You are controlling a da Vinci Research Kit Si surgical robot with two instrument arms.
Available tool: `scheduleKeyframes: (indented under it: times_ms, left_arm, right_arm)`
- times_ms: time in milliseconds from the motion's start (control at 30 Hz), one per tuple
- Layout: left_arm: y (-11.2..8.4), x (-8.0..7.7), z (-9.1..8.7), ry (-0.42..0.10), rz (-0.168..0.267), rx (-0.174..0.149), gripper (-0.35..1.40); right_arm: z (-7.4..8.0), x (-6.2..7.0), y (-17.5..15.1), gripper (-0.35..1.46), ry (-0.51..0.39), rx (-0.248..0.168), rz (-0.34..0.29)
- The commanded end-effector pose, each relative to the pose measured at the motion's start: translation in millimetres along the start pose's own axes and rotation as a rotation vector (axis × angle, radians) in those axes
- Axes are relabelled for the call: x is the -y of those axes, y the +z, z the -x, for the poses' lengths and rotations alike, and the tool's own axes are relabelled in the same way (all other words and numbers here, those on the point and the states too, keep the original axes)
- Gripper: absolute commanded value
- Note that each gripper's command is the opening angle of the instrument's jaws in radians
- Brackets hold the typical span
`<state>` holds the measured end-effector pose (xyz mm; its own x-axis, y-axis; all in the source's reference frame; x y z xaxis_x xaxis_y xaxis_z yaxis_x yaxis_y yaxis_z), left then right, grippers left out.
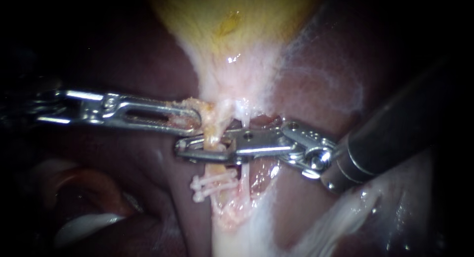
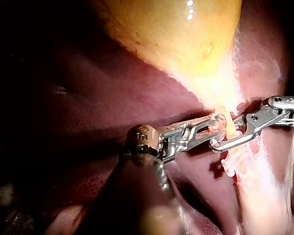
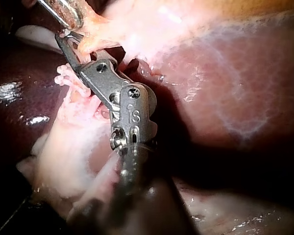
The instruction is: Clipping third clip left tube
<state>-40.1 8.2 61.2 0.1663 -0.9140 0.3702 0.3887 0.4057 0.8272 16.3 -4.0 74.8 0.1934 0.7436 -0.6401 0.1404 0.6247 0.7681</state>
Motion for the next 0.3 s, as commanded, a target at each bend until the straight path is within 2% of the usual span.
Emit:
scheduleKeyframes:
  times_ms: [33,300]
  left_arm:
    - [0.0,0.0,0.0,0.000,0.000,0.000,-0.35]
    - [0.0,0.0,0.0,0.000,0.000,0.000,-0.35]
  right_arm:
    - [0.0,0.0,0.0,-0.35,0.000,-0.001,0.000]
    - [0.0,-0.2,-0.2,-0.35,-0.001,0.000,-0.001]
